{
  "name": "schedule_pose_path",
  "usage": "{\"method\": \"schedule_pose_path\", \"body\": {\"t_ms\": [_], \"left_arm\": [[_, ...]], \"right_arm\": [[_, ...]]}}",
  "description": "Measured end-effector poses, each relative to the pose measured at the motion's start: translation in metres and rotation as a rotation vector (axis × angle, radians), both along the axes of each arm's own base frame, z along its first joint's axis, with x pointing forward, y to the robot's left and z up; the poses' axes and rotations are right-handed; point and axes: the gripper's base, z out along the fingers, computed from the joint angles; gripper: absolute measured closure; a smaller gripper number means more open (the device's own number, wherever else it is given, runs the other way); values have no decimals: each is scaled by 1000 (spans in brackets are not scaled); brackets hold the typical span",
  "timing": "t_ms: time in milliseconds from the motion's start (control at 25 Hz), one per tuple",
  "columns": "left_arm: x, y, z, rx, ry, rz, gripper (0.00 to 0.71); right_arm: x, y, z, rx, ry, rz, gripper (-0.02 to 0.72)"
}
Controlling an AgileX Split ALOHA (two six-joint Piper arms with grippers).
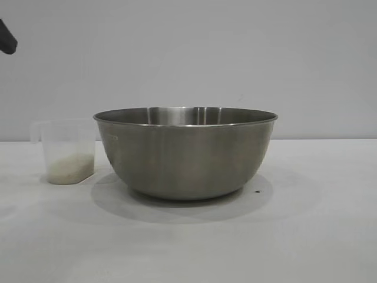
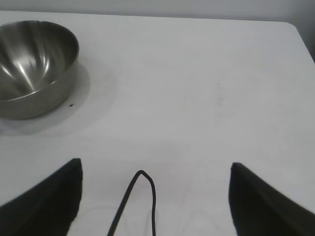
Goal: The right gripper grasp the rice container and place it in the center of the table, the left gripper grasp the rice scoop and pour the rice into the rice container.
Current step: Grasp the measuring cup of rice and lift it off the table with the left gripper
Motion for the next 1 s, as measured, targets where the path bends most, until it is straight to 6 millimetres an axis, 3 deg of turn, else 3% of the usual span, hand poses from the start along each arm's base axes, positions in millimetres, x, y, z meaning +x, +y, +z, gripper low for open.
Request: {"method": "schedule_pose_path", "body": {"t_ms": [280, 680, 840, 880, 920, 1000], "left_arm": [[9, 9, -30, 254, 33, -108, 296], [42, 54, -33, 610, -187, 318, 296], [49, 65, -34, 867, -269, 288, 296], [50, 67, -34, 938, -283, 260, 360], [51, 68, -33, 980, -296, 244, 354], [55, 67, -30, 1061, -355, 169, 463]], "right_arm": [[0, 0, 0, 0, 0, 0, 158], [0, 0, 0, 0, 0, 0, 158], [0, 0, 0, 0, 0, 0, 158], [0, 0, 0, 0, 0, 0, 158], [0, 0, 0, 0, 0, 0, 158], [0, 0, 0, 0, 0, 0, 158]]}}
